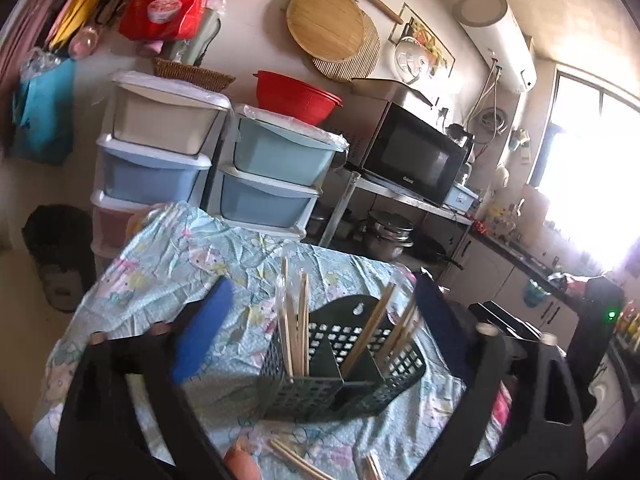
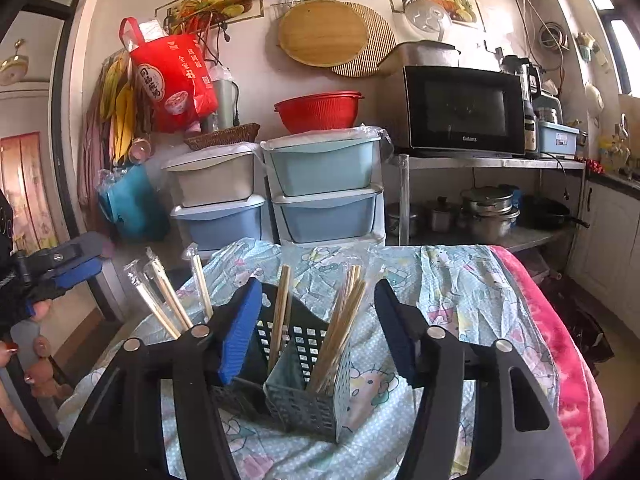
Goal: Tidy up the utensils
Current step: 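Withdraw both open tools up and away from the caddy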
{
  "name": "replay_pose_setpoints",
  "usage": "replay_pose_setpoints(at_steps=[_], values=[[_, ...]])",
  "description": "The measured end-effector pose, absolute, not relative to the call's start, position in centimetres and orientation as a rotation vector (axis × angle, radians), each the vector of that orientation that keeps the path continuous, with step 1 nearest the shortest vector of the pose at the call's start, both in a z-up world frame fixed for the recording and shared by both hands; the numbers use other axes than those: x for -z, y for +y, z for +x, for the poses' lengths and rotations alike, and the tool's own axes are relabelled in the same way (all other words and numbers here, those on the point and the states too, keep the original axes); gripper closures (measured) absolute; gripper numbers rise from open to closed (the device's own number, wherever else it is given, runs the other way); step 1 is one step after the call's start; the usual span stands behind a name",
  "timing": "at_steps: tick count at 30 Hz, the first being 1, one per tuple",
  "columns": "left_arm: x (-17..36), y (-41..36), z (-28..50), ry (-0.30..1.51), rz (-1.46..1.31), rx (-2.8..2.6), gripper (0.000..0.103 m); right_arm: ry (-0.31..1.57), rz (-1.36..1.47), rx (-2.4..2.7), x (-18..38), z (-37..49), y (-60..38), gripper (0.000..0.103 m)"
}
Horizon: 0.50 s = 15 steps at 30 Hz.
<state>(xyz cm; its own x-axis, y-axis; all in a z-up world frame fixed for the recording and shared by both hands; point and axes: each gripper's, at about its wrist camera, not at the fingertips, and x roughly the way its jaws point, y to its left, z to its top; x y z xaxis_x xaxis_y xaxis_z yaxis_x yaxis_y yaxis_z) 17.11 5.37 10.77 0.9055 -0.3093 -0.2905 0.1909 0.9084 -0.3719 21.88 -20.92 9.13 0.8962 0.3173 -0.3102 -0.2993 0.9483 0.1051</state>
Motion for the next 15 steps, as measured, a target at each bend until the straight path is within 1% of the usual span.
replay_pose_setpoints(at_steps=[4, 15], values=[[-10.3, 5.6, 16.1, 0.356, -0.332, 0.25, 0.011, 0.324, 0.039, -0.32, -9.1, 20.9, -20.7, 0.042], [-8.5, 6.4, 14.7, 0.396, -0.351, 0.23, 0.011, 0.346, 0.024, -0.338, -8.1, 18.7, -20.1, 0.042]])
